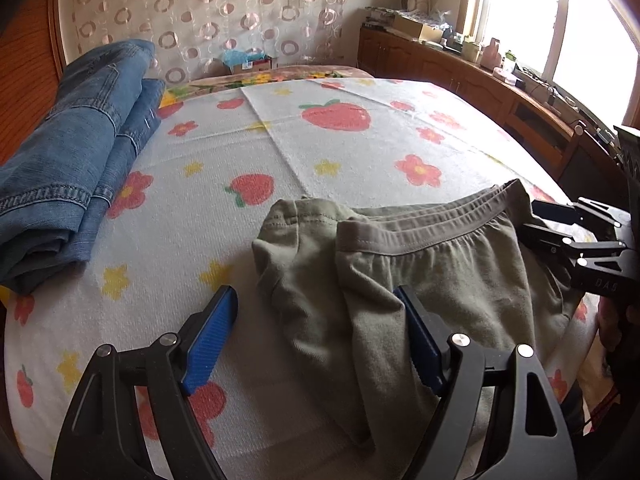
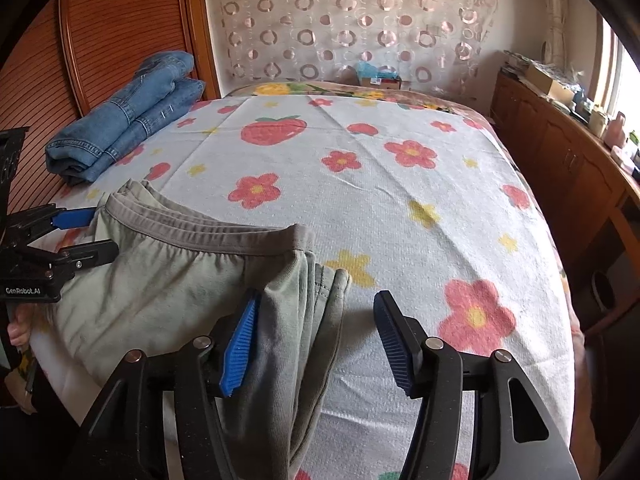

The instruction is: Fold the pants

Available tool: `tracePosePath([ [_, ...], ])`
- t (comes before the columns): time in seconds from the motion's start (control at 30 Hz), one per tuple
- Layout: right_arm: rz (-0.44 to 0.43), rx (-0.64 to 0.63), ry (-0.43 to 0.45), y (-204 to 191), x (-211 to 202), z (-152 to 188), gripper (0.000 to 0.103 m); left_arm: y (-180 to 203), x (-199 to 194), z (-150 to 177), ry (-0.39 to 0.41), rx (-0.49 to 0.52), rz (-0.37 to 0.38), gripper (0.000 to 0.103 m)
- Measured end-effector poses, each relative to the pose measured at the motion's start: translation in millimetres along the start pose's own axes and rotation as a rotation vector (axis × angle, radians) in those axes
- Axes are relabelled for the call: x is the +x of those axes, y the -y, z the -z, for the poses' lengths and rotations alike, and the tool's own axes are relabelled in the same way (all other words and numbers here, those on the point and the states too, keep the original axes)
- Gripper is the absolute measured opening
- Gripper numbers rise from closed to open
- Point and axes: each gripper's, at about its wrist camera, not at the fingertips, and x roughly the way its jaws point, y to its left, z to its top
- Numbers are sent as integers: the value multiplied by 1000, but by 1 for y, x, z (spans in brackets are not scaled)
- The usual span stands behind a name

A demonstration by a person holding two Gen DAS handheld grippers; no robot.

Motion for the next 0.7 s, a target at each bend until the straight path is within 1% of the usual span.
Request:
tracePosePath([
  [0.3, 28, 26, -21, 5, 1, 1, 82, -1, -2, 2, 13, -7, 2, 81],
  [0.4, 45, 38, -25, 5, 0, 2, 84, -1, -1, 2, 12, -7, -1, 82],
  [0.63, 49, 48, -16, 7, -3, 6, 84, -1, -2, 2, 12, -10, -10, 84],
  [0.67, 47, 47, -17, 7, -4, 6, 83, -1, -2, 2, 11, -9, -9, 84],
  [0.7, 39, 48, -13, 8, -5, 6, 76, -1, -1, 1, 10, -7, -8, 84],
])
